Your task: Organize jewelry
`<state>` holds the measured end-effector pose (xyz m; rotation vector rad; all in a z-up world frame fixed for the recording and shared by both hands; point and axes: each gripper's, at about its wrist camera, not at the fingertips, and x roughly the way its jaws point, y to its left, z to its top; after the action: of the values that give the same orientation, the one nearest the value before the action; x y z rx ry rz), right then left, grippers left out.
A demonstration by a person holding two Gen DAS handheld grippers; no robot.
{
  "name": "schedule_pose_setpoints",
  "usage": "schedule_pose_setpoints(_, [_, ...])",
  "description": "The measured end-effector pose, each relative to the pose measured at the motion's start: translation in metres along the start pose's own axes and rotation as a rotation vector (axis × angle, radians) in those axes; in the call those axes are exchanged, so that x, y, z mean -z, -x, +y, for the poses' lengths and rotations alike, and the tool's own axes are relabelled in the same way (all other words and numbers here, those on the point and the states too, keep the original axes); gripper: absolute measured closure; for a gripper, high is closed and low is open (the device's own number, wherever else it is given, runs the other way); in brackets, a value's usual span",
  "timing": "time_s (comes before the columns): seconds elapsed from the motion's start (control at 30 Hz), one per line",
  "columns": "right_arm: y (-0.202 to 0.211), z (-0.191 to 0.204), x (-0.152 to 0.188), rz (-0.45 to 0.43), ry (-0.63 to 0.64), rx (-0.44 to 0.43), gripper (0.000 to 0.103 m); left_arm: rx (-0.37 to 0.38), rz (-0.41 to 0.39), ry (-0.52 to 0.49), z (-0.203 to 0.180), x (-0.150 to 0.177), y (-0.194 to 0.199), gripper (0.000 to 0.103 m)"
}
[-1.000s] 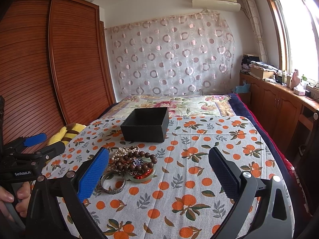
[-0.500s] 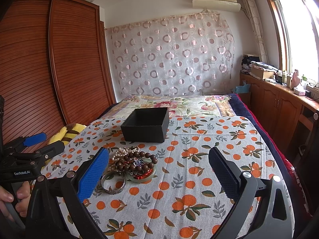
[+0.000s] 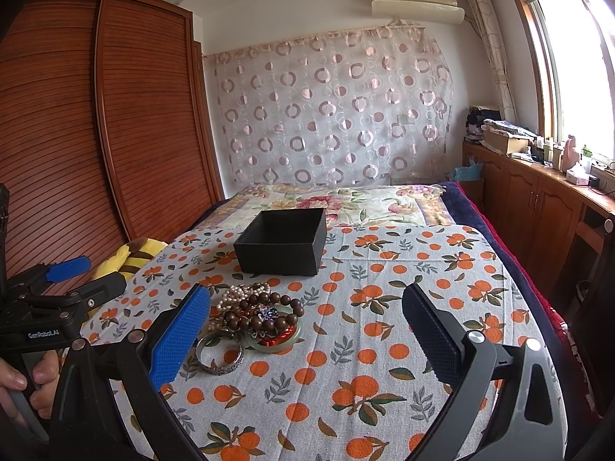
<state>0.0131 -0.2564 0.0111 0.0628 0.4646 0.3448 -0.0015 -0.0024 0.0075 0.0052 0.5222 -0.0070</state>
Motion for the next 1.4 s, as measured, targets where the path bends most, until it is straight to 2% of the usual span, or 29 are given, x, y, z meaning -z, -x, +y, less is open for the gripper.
schedule_pose_setpoints(0.4, [-0.005,-0.001,0.006,0.019,-0.006,-0.004,0.002,0.005,0.019,0.001,-0.001,-0.003,0.005,0.007])
schedule_pose_setpoints(0.6, [-0.017,-0.01,0.017,0.056,-0.002,-0.014,0.002,0.031,0.076,0.002,-0.001,0.01,-0.01,0.007])
schedule_pose_setpoints(0.8, [-0.032,-0.021,0.031,0.104,0.001,-0.018,0.002,0.064,0.158,-0.001,0.003,0.032,-0.044,0.008])
schedule_pose_setpoints(1.03, [-0.043,-0.026,0.041,0.157,0.015,-0.034,0.018,0.129,0.231,-0.04,-0.008,0.043,-0.065,0.008])
schedule_pose_setpoints(1.3, [-0.049,-0.028,0.049,0.195,0.03,-0.027,0.022,0.22,0.316,-0.08,-0.023,0.049,-0.086,0.008])
schedule_pose_setpoints(1.4, [-0.05,-0.029,0.049,0.206,0.039,-0.024,0.022,0.247,0.353,-0.09,-0.029,0.05,-0.097,0.018])
